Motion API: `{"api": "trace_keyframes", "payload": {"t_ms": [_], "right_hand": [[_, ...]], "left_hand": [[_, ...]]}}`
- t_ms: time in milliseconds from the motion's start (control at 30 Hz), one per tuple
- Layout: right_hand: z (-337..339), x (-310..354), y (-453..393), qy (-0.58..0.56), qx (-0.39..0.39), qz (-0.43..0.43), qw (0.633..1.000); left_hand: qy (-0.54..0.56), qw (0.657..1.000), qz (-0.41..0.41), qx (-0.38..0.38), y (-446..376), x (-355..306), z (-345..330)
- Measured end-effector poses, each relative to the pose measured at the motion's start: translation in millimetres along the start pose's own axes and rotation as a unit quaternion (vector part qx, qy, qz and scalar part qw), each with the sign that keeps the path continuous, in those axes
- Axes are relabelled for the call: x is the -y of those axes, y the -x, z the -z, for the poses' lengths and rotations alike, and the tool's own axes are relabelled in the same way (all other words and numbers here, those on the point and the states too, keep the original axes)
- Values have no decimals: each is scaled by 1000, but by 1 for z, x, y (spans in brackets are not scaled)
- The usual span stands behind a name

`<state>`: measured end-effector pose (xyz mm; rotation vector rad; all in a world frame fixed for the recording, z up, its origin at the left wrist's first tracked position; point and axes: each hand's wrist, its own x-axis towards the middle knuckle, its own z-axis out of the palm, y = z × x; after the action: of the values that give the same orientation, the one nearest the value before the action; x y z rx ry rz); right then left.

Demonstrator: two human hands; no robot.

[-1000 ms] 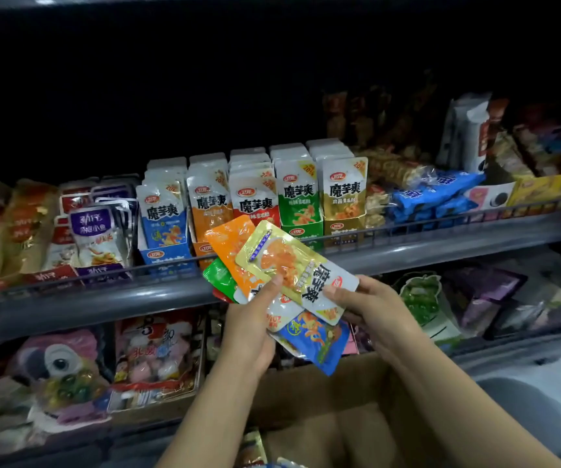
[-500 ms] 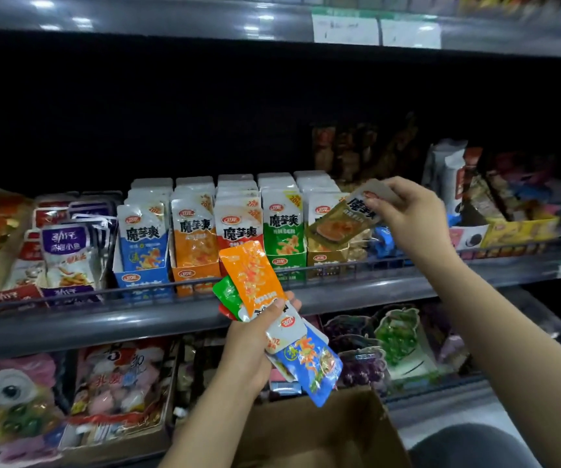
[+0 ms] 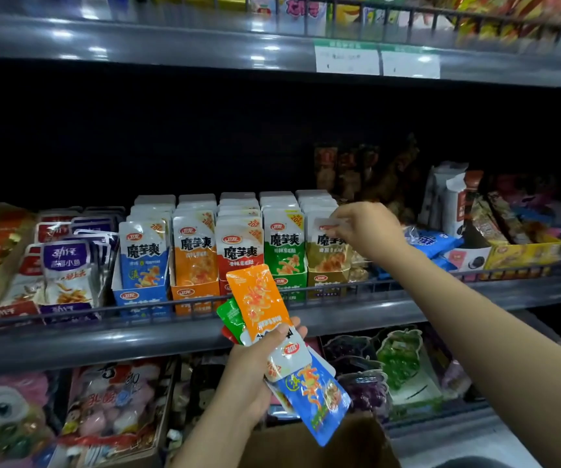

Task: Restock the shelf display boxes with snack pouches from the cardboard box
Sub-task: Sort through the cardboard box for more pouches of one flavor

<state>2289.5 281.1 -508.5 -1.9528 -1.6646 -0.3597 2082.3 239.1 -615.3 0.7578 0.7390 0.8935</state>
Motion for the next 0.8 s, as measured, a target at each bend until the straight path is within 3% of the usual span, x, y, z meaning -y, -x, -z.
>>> {"api": "trace_keyframes", "payload": {"t_ms": [233,400,467,667,800], "right_hand": [[-12,-9,-5,-78,9,-62,995],[-6,-6,20,-86,-82,-16,993],[-2,2,34,-120,-80,4,990],[-4,25,73,-252,184,-19,950],[-15,35,82,-386,279,-85,875]], "left_hand": [[10,1000,2,20,0,1,0],[3,1000,11,29,-2,1,4],[-8,999,7,34,-4,0,8],[-78,995,11,54,-1,-3,13],[-132,989,14,68,3,-5,14]]}}
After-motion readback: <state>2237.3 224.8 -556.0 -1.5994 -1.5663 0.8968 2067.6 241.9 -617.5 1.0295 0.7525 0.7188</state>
